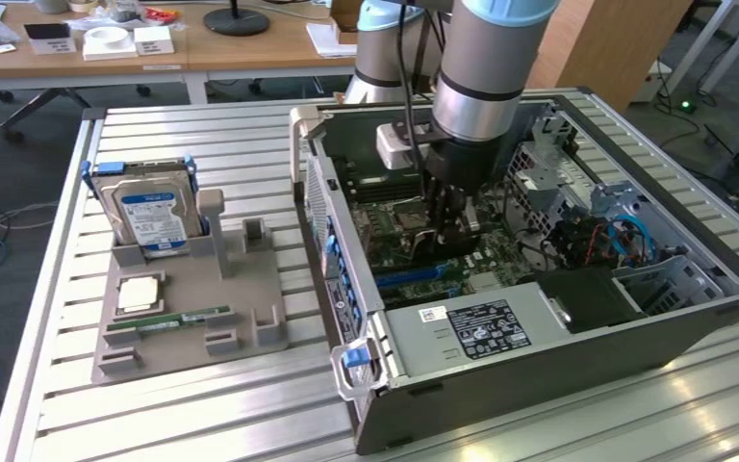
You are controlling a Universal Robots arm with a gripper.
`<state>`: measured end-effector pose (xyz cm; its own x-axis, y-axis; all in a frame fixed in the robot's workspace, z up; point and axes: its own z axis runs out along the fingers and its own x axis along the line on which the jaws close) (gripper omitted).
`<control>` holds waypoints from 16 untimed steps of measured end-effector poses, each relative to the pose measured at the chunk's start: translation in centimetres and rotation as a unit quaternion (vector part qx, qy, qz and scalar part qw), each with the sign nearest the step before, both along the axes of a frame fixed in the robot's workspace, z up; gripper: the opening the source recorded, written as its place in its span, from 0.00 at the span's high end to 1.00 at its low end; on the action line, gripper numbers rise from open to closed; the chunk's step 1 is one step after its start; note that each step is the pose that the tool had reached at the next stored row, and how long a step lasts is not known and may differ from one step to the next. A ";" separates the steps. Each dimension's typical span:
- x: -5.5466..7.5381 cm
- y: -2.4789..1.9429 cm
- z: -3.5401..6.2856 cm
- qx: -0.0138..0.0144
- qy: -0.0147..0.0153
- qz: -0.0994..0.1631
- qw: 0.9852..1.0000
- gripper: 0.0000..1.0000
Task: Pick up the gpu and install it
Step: 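Insert the gpu into the slot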
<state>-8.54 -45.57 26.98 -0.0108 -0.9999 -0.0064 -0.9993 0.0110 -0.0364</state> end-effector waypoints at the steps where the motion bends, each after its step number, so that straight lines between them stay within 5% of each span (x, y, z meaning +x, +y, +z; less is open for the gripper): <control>1: 0.0 0.00 0.00 0.000 0.000 0.000 1.000 0.74; 16: -0.5 0.00 -0.01 0.000 0.000 0.003 1.000 0.74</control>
